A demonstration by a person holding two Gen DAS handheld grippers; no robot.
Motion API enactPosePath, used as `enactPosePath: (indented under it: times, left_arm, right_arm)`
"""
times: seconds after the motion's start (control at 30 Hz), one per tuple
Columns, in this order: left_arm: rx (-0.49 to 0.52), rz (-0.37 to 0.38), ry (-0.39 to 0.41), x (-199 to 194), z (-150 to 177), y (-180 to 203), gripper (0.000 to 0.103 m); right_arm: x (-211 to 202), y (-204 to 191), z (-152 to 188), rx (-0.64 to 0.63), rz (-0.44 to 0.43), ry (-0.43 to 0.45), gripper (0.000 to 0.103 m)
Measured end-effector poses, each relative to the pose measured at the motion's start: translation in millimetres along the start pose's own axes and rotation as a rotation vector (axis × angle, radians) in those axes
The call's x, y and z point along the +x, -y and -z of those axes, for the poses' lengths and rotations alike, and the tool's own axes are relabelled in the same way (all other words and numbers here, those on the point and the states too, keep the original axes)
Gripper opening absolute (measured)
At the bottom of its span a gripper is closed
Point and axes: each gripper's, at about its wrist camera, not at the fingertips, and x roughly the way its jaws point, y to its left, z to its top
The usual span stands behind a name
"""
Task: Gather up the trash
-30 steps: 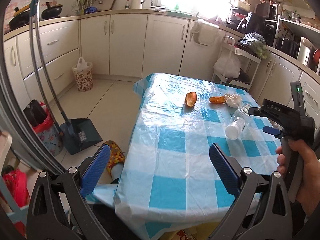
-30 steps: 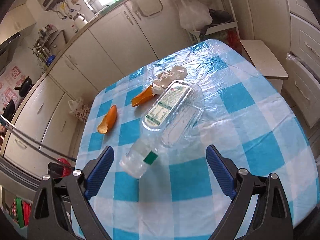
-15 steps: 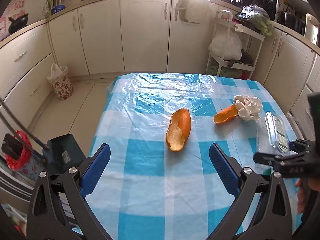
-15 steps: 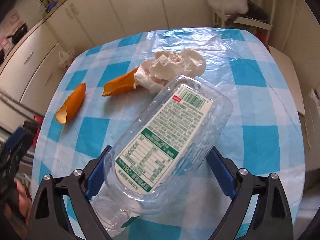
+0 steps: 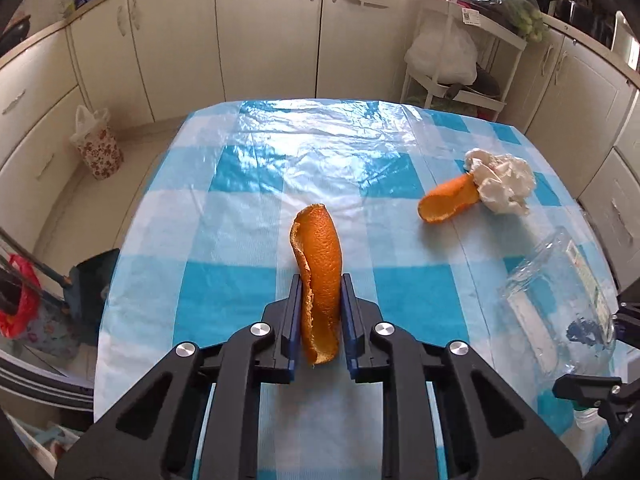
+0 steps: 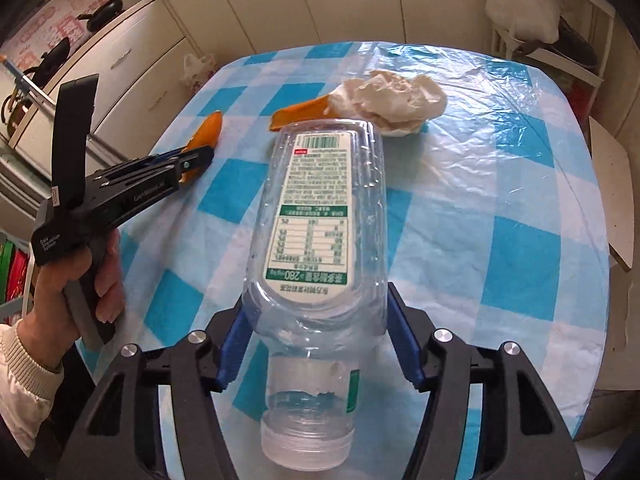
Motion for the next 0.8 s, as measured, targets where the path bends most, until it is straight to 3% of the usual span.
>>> enactPosePath:
  times: [0.2, 0.3, 0.37, 0.43, 0.5, 0.8]
  left_arm:
    - [-0.064, 0.075, -0.008, -53, 69, -8, 0.016]
    - [-0.063, 0.061, -0.008, -68, 90, -6, 0.018]
    - [-0.042, 0.032, -0.001, -74, 97, -3, 0.026]
    - [-0.030, 0.003, 0.001, -78, 100, 0, 0.049]
    - [-0.035, -0.026, 0.021, -84, 102, -4, 0.060]
    - [-0.067, -0.058, 0.032, -81, 103, -10, 0.066]
  right_arm:
    - [-18, -35, 48, -0.098, -0.013, -0.040, 0.059]
    - [-26, -44, 67, -0.099, 0.003, -0.018, 0.060]
    - [-24, -40, 68, -0.093, 0.006, 0.005, 0.068]
    - [-20, -43, 64, -0.096, 0.040, 0.033, 0.073]
    - [-13, -49, 61, -0.100, 0.078, 0.054, 0.074]
    - [-3, -44, 48, -0.050, 0.106, 0.109, 0.074]
